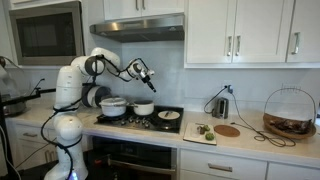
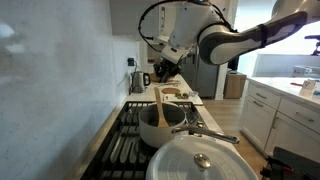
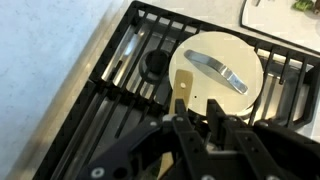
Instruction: Remove the wooden spatula from the chopping board, place the spatula in the open grey pot on the right side of the stove, stir the contents of the pot with the spatula, remove the spatula from the pot and put it on the chopping board
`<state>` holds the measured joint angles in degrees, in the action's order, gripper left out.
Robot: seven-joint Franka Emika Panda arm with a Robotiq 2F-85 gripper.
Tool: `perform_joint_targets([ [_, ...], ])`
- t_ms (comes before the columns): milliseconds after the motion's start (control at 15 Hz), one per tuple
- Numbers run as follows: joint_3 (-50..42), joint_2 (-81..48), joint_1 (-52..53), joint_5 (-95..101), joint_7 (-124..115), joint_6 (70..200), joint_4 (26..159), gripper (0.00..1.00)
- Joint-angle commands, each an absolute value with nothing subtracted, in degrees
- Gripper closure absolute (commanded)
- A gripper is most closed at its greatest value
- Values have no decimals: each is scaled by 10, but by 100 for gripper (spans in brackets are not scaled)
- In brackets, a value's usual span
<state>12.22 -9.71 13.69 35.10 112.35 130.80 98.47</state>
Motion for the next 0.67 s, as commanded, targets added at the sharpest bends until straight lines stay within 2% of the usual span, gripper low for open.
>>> perform_joint_targets([
  [0,127,-116,143,330,1132,1254,957,93],
  [267,128,-133,145,307,1129,1219,922,93],
  [467,134,-154,148,247,1157,1099,860,93],
  [533,133,-161,148,233,1162,1051,842,76],
  [600,131,-171,149,226,1161,1005,821,49],
])
